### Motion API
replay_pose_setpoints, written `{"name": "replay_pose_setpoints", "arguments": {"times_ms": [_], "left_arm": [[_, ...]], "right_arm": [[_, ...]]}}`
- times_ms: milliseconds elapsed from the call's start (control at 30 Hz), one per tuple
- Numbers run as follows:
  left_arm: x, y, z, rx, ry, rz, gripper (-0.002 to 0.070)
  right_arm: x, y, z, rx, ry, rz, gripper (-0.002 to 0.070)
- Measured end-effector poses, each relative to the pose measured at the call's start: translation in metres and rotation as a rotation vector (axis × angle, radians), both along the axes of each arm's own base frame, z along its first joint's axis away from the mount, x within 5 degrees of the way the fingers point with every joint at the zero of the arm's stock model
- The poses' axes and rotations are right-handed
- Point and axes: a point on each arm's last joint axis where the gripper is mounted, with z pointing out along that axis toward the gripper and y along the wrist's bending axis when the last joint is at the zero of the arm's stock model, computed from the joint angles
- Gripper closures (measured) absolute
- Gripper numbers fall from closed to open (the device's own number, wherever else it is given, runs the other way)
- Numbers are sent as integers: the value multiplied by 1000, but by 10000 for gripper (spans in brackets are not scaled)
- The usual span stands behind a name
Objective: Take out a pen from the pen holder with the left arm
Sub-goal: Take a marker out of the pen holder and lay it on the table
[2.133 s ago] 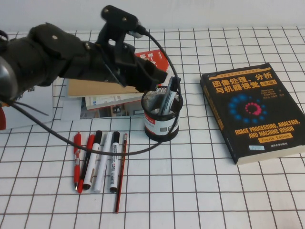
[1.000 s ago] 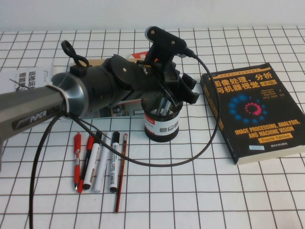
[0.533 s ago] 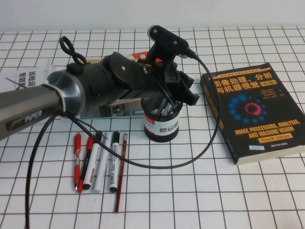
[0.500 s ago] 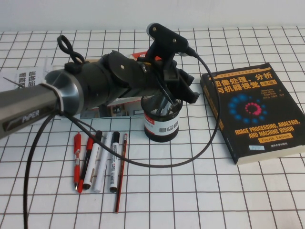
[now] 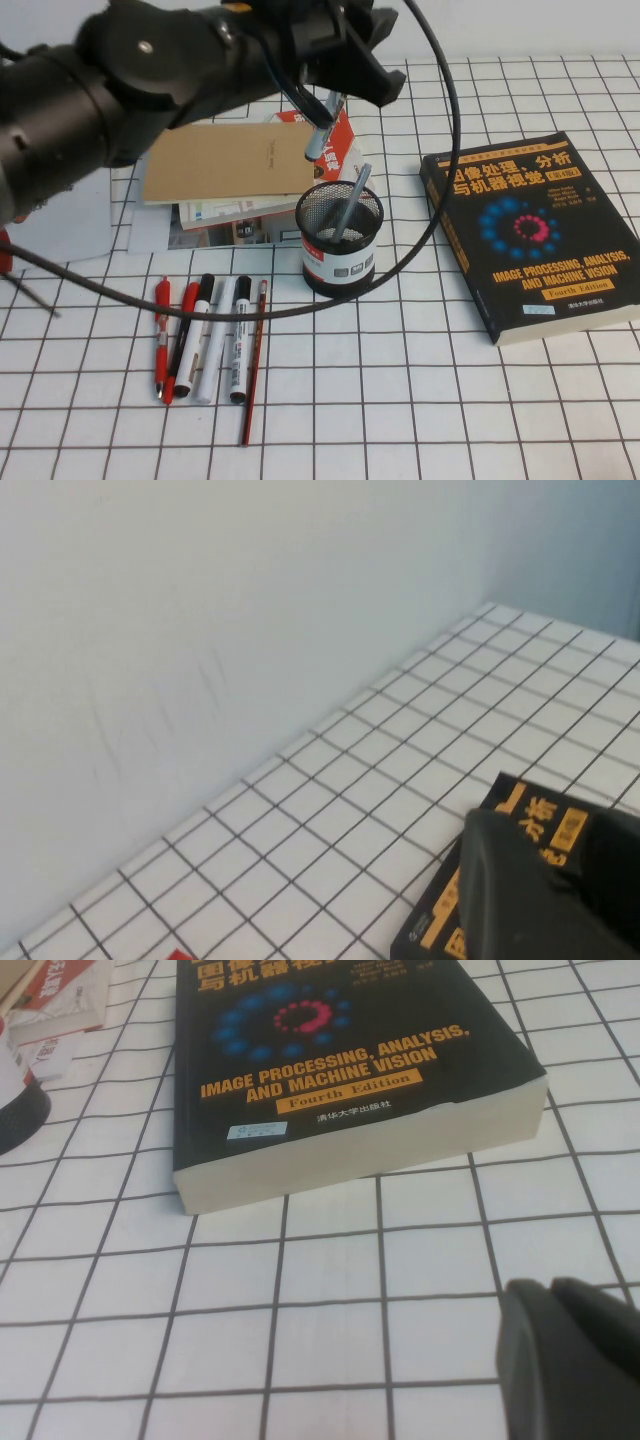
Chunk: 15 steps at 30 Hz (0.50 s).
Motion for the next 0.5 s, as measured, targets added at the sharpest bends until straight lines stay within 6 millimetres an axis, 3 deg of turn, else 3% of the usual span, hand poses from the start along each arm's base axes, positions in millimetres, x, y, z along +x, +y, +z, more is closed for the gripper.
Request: {"name": "replay_pose_setpoints", "arguments": {"times_ms": [133,233,367,500], "left_arm": [[-24,11,30,-36,-22,-58,553],[-36,18,37,-2,12,-97,553],[-39,29,21,158,156,-62,553],[-38,49,-5,372,374,108,553]], "right_arm": [[0,0,0,0,0,0,692],[0,0,0,0,0,0,692],[0,0,0,0,0,0,692],[0,0,0,0,0,0,692]]}}
